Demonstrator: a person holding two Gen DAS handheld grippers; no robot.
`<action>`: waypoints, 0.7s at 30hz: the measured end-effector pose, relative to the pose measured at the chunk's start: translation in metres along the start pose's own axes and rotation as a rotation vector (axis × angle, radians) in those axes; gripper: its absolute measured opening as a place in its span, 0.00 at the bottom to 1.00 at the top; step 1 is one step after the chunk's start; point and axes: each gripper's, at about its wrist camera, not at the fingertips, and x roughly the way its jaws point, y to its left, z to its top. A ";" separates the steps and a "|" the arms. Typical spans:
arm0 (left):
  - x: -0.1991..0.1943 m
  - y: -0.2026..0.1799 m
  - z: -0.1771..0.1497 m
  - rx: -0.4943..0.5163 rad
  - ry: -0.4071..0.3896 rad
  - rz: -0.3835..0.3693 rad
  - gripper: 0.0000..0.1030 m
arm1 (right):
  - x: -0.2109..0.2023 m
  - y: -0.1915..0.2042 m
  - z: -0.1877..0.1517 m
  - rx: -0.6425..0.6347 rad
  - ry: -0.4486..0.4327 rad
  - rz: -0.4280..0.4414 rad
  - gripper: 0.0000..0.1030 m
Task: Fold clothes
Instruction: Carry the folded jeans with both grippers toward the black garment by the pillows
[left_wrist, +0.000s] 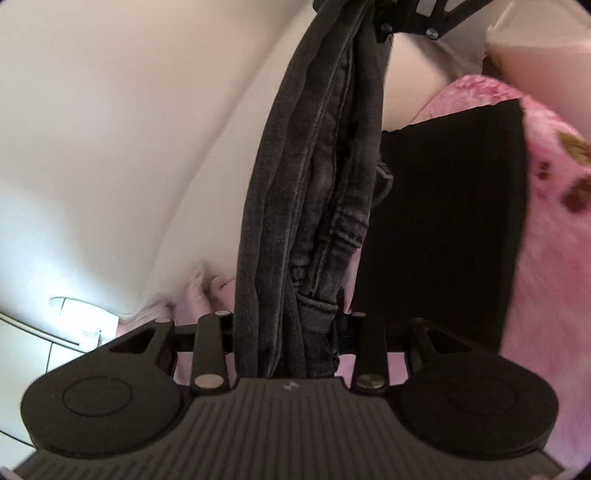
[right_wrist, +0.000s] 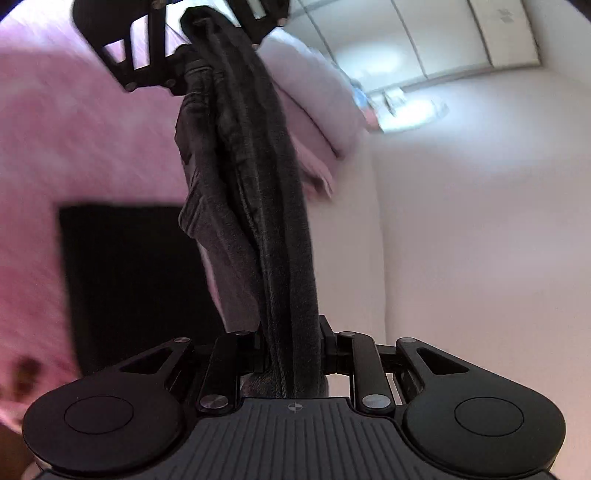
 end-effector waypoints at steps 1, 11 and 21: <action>0.026 -0.023 0.004 0.018 0.018 -0.024 0.38 | 0.018 0.012 -0.016 0.001 0.005 -0.016 0.22; 0.078 -0.123 -0.022 0.112 0.098 -0.167 0.47 | 0.079 0.122 -0.096 0.046 0.142 0.190 0.42; 0.090 -0.106 -0.038 0.088 0.093 -0.192 0.27 | 0.078 0.124 -0.082 0.155 0.182 0.242 0.32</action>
